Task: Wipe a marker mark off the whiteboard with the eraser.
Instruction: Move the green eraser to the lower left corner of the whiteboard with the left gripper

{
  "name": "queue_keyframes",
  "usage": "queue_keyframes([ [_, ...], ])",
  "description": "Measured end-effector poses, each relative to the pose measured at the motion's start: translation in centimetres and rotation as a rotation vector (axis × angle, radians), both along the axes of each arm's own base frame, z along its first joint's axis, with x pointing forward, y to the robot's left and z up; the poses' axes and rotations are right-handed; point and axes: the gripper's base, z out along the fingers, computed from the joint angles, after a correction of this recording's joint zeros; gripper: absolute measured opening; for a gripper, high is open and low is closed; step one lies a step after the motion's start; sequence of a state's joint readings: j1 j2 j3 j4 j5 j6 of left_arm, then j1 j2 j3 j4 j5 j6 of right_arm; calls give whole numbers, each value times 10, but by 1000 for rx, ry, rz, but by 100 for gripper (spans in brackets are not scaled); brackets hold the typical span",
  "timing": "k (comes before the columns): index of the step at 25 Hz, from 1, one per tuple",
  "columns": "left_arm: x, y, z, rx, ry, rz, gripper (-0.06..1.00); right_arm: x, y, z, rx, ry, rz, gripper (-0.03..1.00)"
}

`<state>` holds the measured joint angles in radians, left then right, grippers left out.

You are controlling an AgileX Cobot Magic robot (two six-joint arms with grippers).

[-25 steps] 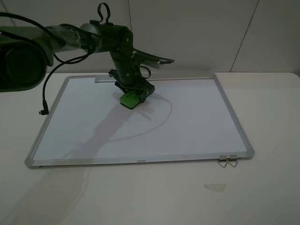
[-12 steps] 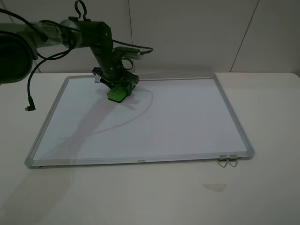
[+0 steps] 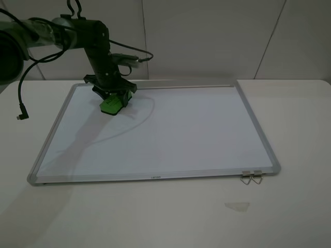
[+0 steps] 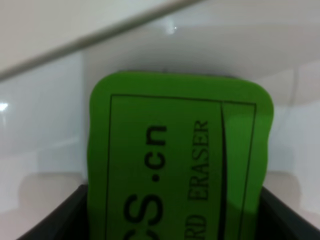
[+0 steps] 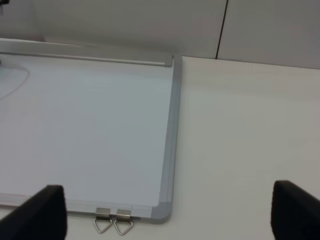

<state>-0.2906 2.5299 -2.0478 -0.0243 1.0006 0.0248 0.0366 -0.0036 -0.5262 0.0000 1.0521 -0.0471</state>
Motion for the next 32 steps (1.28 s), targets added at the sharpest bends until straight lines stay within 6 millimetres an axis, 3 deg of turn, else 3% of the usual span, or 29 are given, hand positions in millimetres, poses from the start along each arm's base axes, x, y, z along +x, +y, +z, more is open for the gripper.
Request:
queue_keyframes([
  [6, -21, 5, 24, 25, 157, 43, 60, 0, 0, 0, 0, 0, 0, 82],
  [12, -30, 18, 91, -11, 65, 200, 60, 0, 0, 0, 0, 0, 0, 82],
  [15, -43, 29, 110, 41, 36, 260, 60, 0, 0, 0, 0, 0, 0, 82],
  [22, -100, 49, 116, 116, 81, 358, 60, 0, 0, 0, 0, 0, 0, 82],
  [32, -188, 87, 84, 81, 22, 509, 60, 0, 0, 0, 0, 0, 0, 82],
])
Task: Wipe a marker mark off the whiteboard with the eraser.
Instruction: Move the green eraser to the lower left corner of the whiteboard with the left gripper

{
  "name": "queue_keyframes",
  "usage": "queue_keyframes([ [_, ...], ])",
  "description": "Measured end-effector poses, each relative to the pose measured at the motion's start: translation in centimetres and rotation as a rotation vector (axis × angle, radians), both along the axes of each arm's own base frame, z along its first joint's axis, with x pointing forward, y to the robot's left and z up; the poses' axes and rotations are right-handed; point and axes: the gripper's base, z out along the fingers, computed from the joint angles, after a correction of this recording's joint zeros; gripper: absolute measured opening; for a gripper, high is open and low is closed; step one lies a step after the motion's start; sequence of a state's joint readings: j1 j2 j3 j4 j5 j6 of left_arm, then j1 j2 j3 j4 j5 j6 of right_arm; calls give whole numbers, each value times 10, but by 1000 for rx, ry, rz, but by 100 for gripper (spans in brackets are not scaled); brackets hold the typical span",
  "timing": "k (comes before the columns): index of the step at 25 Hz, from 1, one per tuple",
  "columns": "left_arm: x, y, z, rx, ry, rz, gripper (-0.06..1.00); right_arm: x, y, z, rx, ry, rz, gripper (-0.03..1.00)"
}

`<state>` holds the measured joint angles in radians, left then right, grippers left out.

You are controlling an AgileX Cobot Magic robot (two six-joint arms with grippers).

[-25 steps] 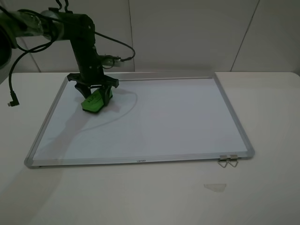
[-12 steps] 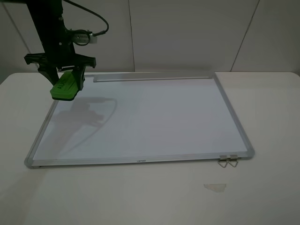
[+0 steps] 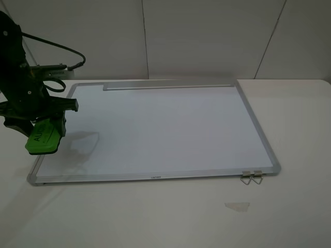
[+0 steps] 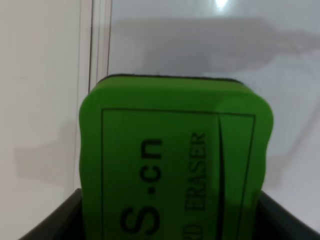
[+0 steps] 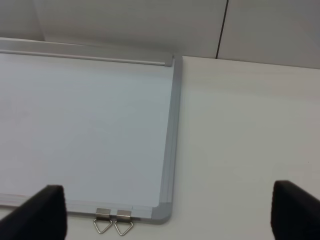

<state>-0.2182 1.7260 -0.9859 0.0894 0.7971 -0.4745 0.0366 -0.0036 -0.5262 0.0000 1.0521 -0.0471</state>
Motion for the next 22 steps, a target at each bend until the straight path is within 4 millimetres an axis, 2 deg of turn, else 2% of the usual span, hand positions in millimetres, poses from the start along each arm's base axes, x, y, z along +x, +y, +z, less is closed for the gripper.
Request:
queue_keyframes([
  [5, -24, 5, -27, -1, -2, -13, 60, 0, 0, 0, 0, 0, 0, 82],
  [9, -31, 8, -39, 7, -45, -50, 60, 0, 0, 0, 0, 0, 0, 82],
  [16, -26, 8, -41, 4, -132, -92, 60, 0, 0, 0, 0, 0, 0, 82],
  [22, -25, 8, -41, 2, -141, -93, 60, 0, 0, 0, 0, 0, 0, 82],
])
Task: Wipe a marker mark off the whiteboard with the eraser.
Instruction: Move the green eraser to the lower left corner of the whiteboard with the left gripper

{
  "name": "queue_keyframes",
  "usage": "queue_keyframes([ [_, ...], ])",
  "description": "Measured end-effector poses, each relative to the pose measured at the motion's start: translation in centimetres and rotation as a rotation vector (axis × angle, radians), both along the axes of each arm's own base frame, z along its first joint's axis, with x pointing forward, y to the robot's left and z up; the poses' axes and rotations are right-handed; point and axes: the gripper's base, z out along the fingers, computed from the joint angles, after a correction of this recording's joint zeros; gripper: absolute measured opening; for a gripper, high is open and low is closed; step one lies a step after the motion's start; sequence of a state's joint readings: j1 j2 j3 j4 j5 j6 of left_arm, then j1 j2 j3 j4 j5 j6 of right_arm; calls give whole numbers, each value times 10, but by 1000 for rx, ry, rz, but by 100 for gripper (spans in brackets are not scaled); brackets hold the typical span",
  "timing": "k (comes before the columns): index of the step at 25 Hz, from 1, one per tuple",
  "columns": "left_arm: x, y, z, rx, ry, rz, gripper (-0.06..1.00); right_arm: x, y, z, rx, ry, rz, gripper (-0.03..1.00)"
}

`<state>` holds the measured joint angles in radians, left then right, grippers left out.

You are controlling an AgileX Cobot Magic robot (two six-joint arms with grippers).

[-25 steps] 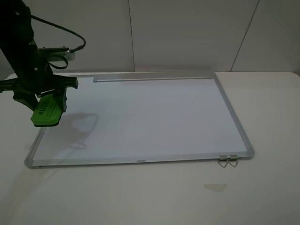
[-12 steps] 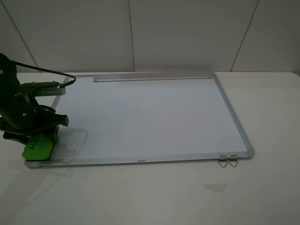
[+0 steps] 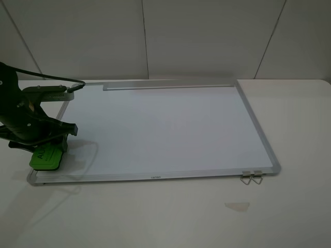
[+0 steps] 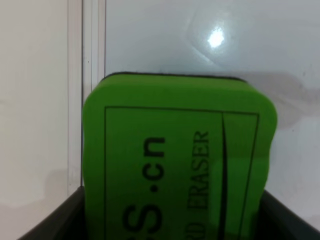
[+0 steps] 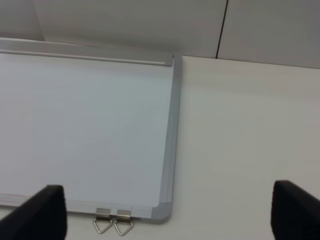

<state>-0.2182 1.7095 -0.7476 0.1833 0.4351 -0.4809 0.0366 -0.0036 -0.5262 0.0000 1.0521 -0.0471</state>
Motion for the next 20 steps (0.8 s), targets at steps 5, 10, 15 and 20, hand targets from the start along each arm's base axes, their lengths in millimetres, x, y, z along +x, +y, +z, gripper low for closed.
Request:
queue_keyframes([
  [5, 0, 0, -11, 7, 34, 9, 60, 0, 0, 0, 0, 0, 0, 82],
  [10, 0, 0, -23, 12, 69, 10, 60, 0, 0, 0, 0, 0, 0, 82],
  [15, 0, 0, -24, 11, 67, 17, 60, 0, 0, 0, 0, 0, 0, 82],
  [20, -1, 0, -23, 10, 73, 43, 70, 0, 0, 0, 0, 0, 0, 82],
])
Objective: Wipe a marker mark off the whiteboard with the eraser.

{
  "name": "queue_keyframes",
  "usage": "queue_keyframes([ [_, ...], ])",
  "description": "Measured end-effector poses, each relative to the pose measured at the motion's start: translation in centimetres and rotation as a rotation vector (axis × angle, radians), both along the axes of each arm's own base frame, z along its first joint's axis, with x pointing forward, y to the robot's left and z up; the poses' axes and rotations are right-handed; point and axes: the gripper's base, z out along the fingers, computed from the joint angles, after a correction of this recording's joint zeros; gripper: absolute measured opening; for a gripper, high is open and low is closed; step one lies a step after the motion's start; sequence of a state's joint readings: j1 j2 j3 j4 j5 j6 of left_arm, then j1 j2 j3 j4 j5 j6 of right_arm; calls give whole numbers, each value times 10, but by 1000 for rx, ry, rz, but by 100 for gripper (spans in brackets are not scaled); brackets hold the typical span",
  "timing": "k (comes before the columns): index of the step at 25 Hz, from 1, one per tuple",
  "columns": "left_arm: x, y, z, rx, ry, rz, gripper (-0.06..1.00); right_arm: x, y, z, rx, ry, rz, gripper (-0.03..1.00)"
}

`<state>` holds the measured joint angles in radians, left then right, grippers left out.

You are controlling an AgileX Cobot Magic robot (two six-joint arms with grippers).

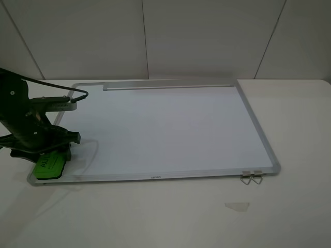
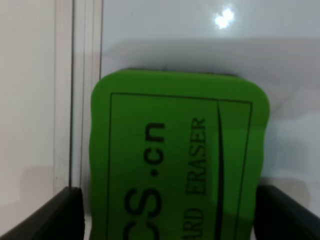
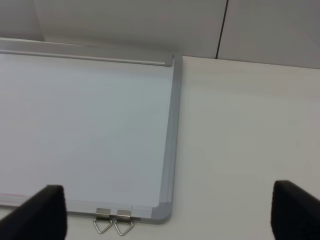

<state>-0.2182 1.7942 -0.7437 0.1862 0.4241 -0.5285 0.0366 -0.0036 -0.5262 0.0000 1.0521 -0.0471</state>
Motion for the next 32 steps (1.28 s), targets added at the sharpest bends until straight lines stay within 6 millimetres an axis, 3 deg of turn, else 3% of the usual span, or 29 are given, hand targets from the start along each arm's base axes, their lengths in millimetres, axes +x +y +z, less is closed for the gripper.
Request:
queue_keyframes([
  [4, -2, 1, 2, 10, 23, 5, 72, 0, 0, 0, 0, 0, 0, 82],
  [7, -1, 1, 16, 17, 16, 1, 72, 0, 0, 0, 0, 0, 0, 82],
  [14, 1, 5, 89, 63, 3, -113, 72, 0, 0, 0, 0, 0, 0, 82],
  [19, -33, 14, 128, 112, 158, -176, 72, 0, 0, 0, 0, 0, 0, 82],
  [23, -59, 17, 153, 72, 133, -180, 72, 0, 0, 0, 0, 0, 0, 82],
  [32, -141, 24, 169, -64, -45, -224, 72, 0, 0, 0, 0, 0, 0, 82],
])
